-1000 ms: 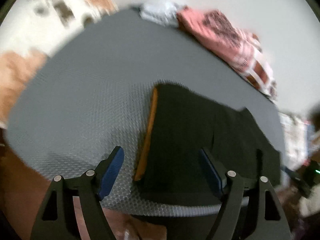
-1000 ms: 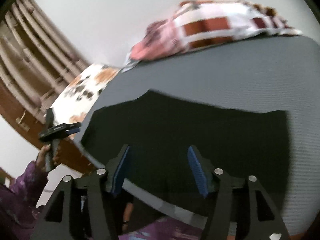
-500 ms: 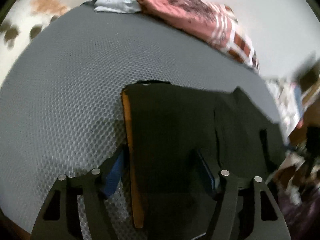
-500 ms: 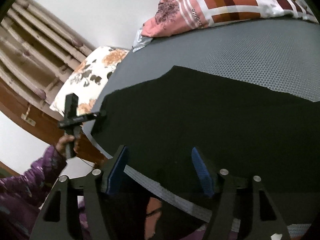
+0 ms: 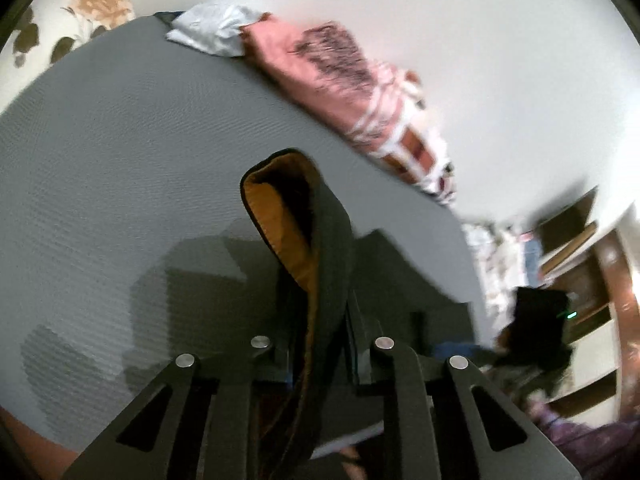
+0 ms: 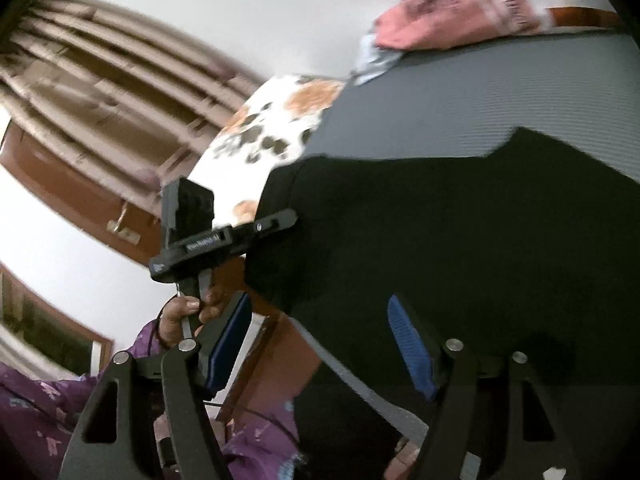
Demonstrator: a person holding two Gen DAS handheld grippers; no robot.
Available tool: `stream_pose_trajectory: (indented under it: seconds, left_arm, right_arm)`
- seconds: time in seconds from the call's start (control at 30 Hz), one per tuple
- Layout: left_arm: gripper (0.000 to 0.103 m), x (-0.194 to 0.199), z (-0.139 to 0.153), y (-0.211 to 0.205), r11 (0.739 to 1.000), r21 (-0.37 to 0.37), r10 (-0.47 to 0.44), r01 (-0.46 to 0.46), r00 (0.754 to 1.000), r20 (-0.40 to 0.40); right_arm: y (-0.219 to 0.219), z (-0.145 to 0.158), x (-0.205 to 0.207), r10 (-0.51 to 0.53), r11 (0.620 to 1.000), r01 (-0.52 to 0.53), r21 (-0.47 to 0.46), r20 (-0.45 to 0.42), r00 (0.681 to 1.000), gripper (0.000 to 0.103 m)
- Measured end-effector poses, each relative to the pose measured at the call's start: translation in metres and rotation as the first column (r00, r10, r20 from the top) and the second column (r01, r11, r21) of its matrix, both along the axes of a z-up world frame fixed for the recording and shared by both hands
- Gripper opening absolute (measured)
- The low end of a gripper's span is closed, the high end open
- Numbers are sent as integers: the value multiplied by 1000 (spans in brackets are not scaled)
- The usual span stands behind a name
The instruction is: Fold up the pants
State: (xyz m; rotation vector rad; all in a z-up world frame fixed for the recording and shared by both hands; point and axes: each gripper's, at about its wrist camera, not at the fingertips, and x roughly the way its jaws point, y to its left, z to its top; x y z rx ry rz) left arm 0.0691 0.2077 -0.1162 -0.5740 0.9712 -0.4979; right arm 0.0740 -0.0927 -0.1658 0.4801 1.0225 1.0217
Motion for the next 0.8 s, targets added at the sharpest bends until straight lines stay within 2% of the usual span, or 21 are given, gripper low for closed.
stream_pose_trajectory:
  seconds: [0.17, 0.27, 0.33, 0.4, 0.43, 0.47, 0.53, 0.67, 0.73, 0.77, 0.8]
  left_arm:
    - [18, 8, 22, -63, 992, -86, -87, 88, 996, 13]
    - [19, 11, 21, -97, 977, -161, -144, 141, 989, -7]
    - [19, 14, 16, -116, 963, -204, -186, 178, 982, -19]
    - [21, 21, 9, -130, 949, -253, -205, 190, 978, -34]
    - [24, 26, 2, -135, 927, -323, -223, 192, 973, -61]
    - [25, 29, -2, -139, 914, -359, -229, 188, 970, -76]
    - [30, 35, -5, -151, 911, -359, -251, 205, 964, -85]
    - [32, 38, 0, -171, 895, -371, -292, 249, 954, -63]
    - [40, 40, 4, -176, 885, -387, -304, 260, 951, -56]
    - [41, 40, 6, -177, 888, -382, -298, 258, 953, -49]
    - [42, 40, 10, -176, 901, -354, -280, 249, 959, -38]
  right_arm:
    - [26, 9, -12, 64, 998, -63, -7, 83, 995, 70]
    - [18, 15, -16, 53, 997, -58, 49, 100, 994, 73]
    - [6, 18, -16, 28, 996, -38, 81, 113, 993, 86]
    - [-8, 19, -16, 2, 993, -15, 114, 118, 993, 90]
    - [-16, 18, -16, -14, 993, -1, 119, 121, 993, 92]
    - [-22, 17, -15, -24, 993, 10, 116, 119, 993, 93]
    - [-31, 13, -12, -39, 993, 27, 117, 101, 994, 93]
    - [-63, -2, -6, -103, 983, 98, 155, 23, 994, 93]
    - [-72, -8, -2, -121, 980, 122, 158, -15, 993, 95]
    - [-75, -13, 1, -128, 979, 135, 152, -58, 990, 95]
    - [-79, -21, 3, -128, 977, 143, 156, -101, 987, 95]
